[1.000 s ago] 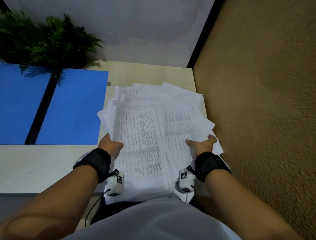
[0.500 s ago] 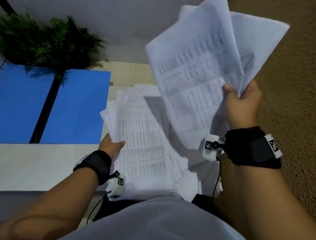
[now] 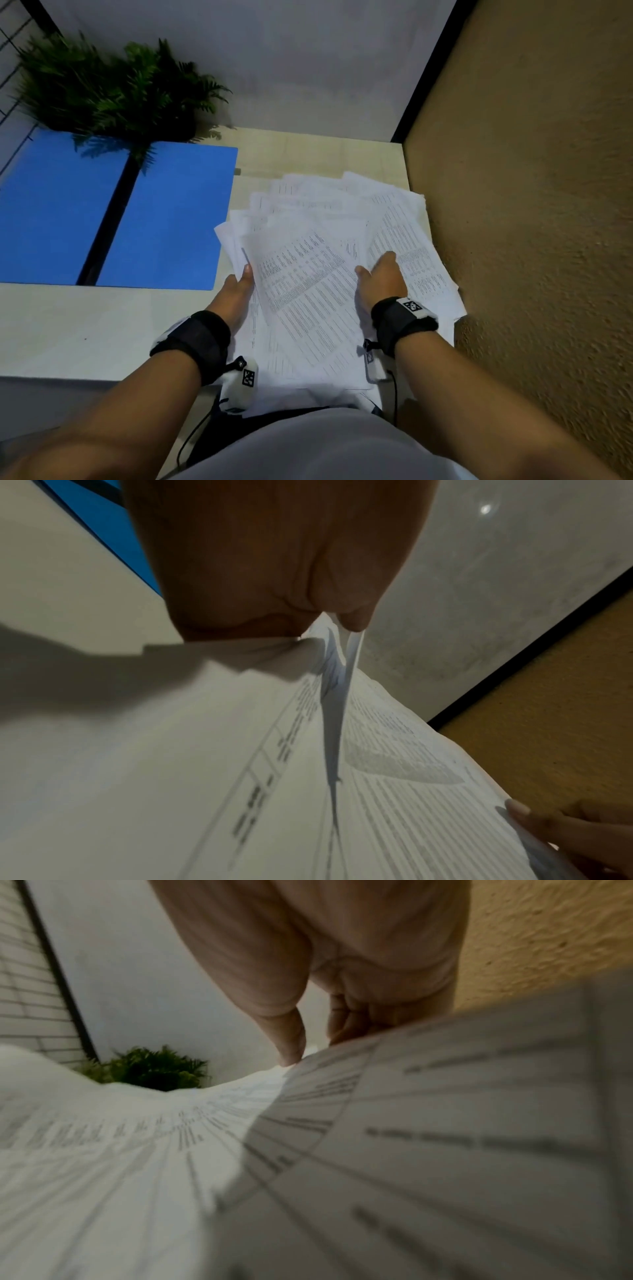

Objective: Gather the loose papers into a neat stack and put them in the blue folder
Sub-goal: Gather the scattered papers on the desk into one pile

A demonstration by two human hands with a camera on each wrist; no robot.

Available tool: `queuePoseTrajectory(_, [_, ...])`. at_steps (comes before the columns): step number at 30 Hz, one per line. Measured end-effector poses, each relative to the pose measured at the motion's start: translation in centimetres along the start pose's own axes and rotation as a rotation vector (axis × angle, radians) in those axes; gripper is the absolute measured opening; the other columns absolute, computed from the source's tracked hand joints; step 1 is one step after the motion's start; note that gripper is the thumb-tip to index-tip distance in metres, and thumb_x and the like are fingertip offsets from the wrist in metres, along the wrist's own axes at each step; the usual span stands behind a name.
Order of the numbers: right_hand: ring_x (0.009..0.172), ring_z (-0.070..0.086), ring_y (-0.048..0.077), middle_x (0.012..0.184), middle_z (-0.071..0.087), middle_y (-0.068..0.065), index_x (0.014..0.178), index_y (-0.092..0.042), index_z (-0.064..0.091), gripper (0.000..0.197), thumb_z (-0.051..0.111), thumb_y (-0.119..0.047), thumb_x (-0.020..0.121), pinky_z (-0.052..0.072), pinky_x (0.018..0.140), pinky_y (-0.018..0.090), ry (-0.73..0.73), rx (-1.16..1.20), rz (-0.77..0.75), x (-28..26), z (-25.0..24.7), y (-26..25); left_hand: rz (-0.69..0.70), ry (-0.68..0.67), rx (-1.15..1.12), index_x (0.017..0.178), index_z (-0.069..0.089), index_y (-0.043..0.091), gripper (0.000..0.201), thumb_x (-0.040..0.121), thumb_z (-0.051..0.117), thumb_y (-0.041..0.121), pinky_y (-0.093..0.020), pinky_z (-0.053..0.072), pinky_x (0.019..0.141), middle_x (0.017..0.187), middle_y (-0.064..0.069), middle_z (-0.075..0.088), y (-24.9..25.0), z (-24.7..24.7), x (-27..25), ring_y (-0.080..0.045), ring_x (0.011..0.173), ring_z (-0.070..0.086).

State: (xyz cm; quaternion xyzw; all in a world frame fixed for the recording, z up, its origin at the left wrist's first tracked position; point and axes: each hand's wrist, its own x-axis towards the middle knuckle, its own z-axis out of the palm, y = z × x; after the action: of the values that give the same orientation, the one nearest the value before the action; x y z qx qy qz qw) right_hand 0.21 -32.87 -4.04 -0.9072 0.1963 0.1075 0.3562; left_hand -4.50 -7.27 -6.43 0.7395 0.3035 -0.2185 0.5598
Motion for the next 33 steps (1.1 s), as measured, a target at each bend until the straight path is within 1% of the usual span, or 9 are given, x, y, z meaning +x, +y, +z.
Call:
queuePoseTrajectory(5, [0.095,0.055,0.023,0.110,0.059,0.012,0.104,-0.005,0.046,0.009,0.041,-0.006,0.097,0.040,0.084,0.027,-0.089,-0.042,0.130,-1.3,0.8,1.2,-0.003,-0.128,-0.363,0.147,0.023,0.035,0.086,0.078,0.066,0.066,-0.039,0.029,0.113,0.145,0.015,0.045,-1.4,1.3,-0.9,-0.009,0.131,0.041])
queuePoseTrajectory(9, [0.083,0.055,0.023,0.094,0.057,0.010,0.089,-0.009,0.045,0.008,0.047,-0.012,0.096,0.044,0.072,0.029,-0.123,-0.119,0.002,-1.8,1.9,0.8,0.067,0.074,-0.212,0.128,0.051,0.025,0.054,0.081,0.070,0.006,-0.049,0.047,0.104,0.127,-0.005,0.062,-2.3,1.7,0.0,-0.031,0.121,0.058])
queuePoseTrajectory(14, [0.115,0.056,0.033,0.125,0.057,0.019,0.126,0.002,0.051,0.031,0.043,-0.005,0.097,0.046,0.097,0.036,0.079,0.116,0.237,2.0,1.1,0.2,0.066,0.298,-0.302,0.128,0.057,0.005,0.040,0.089,0.063,-0.001,-0.035,0.047,0.090,0.114,-0.010,0.063,-2.6,-0.4,0.1,-0.029,0.103,0.061])
queuePoseTrajectory(17, [0.078,0.061,0.027,0.094,0.061,0.016,0.120,-0.001,0.054,0.024,0.042,-0.007,0.099,0.055,0.066,0.029,-0.088,0.577,0.344,2.9,1.6,-0.4,0.068,0.266,-0.401,0.124,0.061,0.010,0.043,0.084,0.070,-0.002,-0.041,0.048,0.098,0.117,-0.007,0.065,-3.7,-1.2,0.4,-0.029,0.107,0.063])
queuePoseTrajectory(19, [0.077,0.064,0.029,0.094,0.065,0.019,0.104,-0.004,0.059,0.012,0.053,-0.009,0.095,0.060,0.070,0.037,-0.207,0.691,0.378,2.9,2.1,-0.7,0.079,0.235,-0.402,0.120,0.062,0.012,0.042,0.081,0.074,0.000,-0.039,0.051,0.094,0.113,-0.006,0.067,-3.8,-1.3,0.3,-0.029,0.104,0.066])
queuePoseTrajectory(21, [0.091,0.065,0.030,0.099,0.068,0.017,0.091,-0.003,0.063,0.006,0.058,-0.007,0.092,0.055,0.088,0.039,-0.243,0.539,0.316,2.7,2.1,-1.0,0.099,0.212,-0.373,0.119,0.062,0.009,0.040,0.081,0.074,0.001,-0.036,0.052,0.087,0.111,-0.007,0.068,-3.5,-1.2,0.2,-0.027,0.097,0.067])
queuePoseTrajectory(23, [0.089,0.054,0.020,0.091,0.060,0.009,0.078,-0.012,0.055,0.019,0.050,-0.006,0.095,0.046,0.082,0.027,-0.109,0.272,0.215,3.5,1.0,-0.8,0.121,0.196,-0.385,0.117,0.062,0.011,0.038,0.082,0.074,0.001,-0.039,0.053,0.090,0.110,-0.008,0.069,-3.1,-1.0,0.1,-0.028,0.099,0.067])
queuePoseTrajectory(28, [0.125,0.045,0.036,0.137,0.045,0.020,0.130,-0.004,0.049,0.036,0.042,-0.011,0.096,0.039,0.106,0.042,0.066,-0.305,0.222,6.4,-3.9,1.4,0.177,0.147,-0.410,0.111,0.062,0.019,0.035,0.084,0.071,-0.001,-0.041,0.051,0.094,0.105,0.001,0.070,-2.6,-0.6,0.5,-0.024,0.100,0.068])
queuePoseTrajectory(33, [0.100,0.054,0.035,0.114,0.053,0.023,0.098,-0.005,0.057,0.018,0.053,-0.022,0.094,0.051,0.087,0.041,-0.022,-0.473,0.093,6.7,-6.1,4.8,0.149,0.069,-0.335,0.111,0.062,0.024,0.033,0.086,0.068,0.004,-0.048,0.048,0.102,0.120,-0.007,0.068,-2.5,0.3,1.9,-0.030,0.112,0.064])
